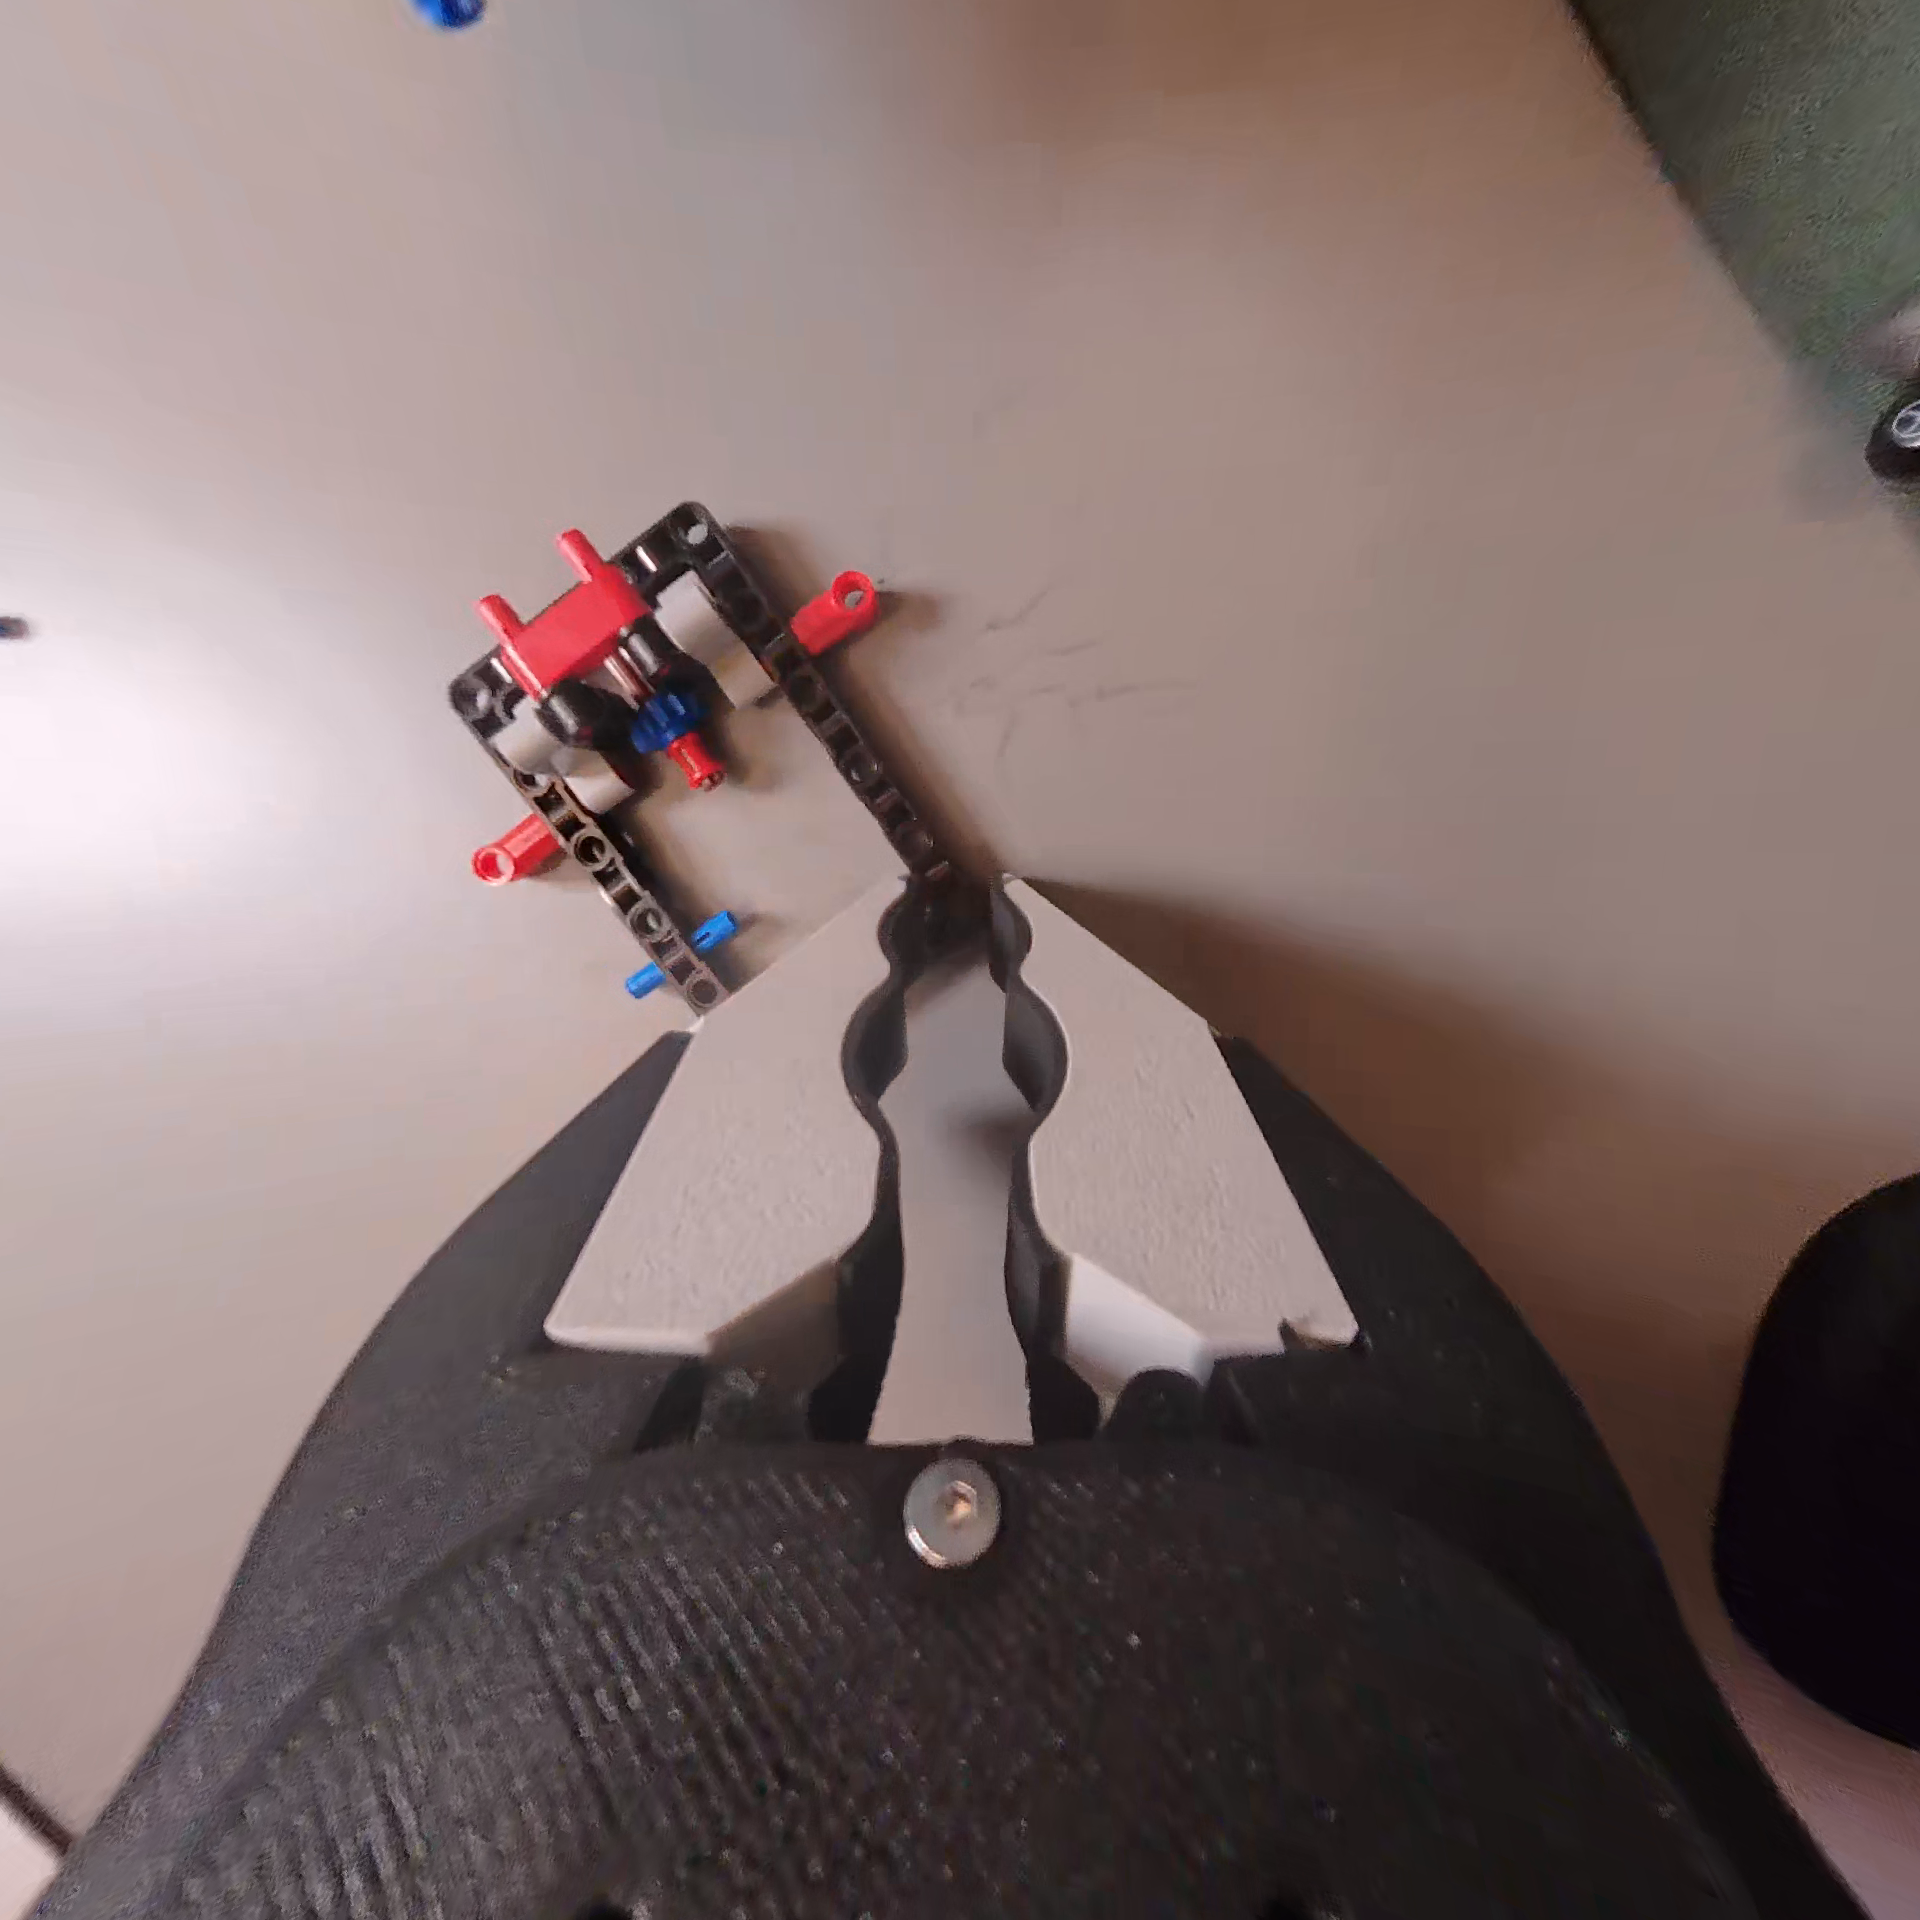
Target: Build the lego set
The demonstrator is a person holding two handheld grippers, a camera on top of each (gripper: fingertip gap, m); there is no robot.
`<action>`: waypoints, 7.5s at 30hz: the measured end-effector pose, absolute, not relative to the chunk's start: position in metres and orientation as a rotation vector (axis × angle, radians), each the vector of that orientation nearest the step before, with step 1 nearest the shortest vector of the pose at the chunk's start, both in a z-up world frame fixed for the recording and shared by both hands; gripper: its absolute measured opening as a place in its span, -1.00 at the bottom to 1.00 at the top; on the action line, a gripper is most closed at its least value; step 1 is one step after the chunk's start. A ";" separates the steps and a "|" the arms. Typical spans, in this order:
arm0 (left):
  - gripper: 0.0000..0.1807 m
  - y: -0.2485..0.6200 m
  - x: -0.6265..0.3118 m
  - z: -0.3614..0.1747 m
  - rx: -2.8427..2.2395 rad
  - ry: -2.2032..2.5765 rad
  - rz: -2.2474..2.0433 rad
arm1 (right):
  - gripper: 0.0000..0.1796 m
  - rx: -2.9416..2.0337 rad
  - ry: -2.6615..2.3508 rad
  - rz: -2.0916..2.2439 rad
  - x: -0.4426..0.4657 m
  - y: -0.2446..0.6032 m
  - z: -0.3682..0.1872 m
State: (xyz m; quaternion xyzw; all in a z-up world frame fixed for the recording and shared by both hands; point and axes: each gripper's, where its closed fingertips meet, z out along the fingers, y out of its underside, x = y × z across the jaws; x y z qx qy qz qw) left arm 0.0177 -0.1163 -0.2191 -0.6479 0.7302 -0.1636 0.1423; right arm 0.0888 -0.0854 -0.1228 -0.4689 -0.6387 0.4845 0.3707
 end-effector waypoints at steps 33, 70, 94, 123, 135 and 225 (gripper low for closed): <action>-0.65 -0.097 0.028 -0.215 -1.965 1.903 -0.332 | -0.97 -1.389 -1.727 0.907 0.078 -0.064 -0.167; -0.93 -0.100 0.073 -0.176 -1.813 1.180 -0.759 | -0.97 -1.352 -1.794 1.113 0.080 -0.087 -0.162; -0.94 -0.099 0.070 -0.164 -1.702 1.128 -0.737 | -0.97 -1.448 -1.626 1.376 0.070 -0.082 -0.143; -0.94 -0.098 0.064 -0.112 -1.584 0.771 -1.117 | -0.98 -1.297 -1.305 1.606 0.069 -0.080 -0.101; -0.94 -0.102 0.063 -0.109 -1.580 0.772 -1.150 | -0.97 -1.301 -1.335 1.619 0.063 -0.087 -0.107; -0.96 -0.125 0.072 -0.183 -1.830 1.184 -0.890 | -0.99 -1.498 -1.942 1.357 0.071 -0.109 -0.179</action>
